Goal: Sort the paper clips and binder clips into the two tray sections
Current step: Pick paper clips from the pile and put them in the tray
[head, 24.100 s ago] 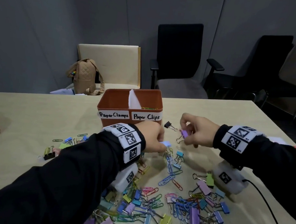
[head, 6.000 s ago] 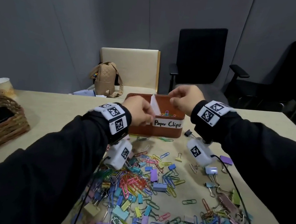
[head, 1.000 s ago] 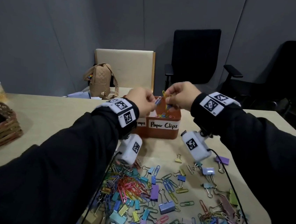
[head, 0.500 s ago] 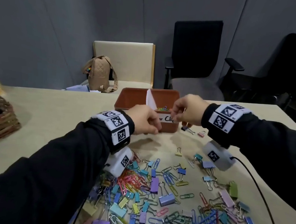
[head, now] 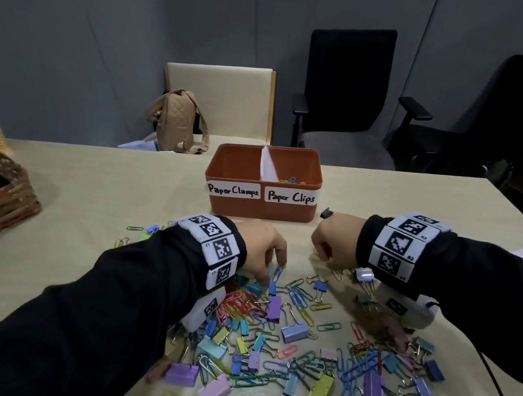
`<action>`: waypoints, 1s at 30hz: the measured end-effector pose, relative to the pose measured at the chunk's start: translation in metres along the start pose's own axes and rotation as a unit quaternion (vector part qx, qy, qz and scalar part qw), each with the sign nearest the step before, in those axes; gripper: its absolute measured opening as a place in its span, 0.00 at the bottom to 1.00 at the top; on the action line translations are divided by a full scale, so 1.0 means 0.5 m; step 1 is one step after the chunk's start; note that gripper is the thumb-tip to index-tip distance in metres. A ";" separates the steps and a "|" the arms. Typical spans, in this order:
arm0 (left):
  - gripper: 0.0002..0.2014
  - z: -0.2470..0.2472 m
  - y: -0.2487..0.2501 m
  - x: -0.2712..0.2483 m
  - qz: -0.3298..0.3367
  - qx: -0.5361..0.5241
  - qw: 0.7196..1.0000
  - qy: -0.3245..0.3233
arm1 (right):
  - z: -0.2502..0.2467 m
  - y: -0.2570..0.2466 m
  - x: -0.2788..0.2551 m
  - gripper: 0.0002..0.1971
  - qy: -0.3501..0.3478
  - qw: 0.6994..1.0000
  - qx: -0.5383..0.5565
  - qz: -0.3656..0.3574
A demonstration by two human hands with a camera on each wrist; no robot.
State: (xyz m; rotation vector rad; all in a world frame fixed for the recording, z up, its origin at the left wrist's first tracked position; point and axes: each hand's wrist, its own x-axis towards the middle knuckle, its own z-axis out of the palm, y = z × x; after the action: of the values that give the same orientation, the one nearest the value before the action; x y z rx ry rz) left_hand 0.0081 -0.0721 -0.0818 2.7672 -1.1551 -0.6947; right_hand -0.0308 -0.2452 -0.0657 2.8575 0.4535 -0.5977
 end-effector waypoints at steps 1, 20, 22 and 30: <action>0.19 0.001 0.003 0.001 0.001 0.007 1.000 0.007 | 0.002 0.002 -0.002 0.04 -0.012 1.000 -0.001 0.008; 0.06 0.006 0.050 0.002 -0.048 0.096 0.994 0.029 | 0.039 -0.018 0.007 0.08 0.003 0.999 0.001 0.052; 0.06 0.006 0.053 -0.001 -0.047 0.099 0.994 0.025 | 0.040 -0.018 -0.001 0.09 0.025 0.999 0.006 0.043; 0.10 0.019 0.050 -0.003 -0.087 0.045 0.995 0.008 | 0.035 -0.086 -0.046 0.26 0.043 0.996 0.029 -0.075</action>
State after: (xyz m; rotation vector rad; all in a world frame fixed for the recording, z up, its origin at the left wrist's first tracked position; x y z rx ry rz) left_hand -0.0132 -0.0878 -0.0839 2.9694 -0.9750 -0.6503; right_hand -0.0716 -0.2150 -0.0771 2.9309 0.6816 -0.5223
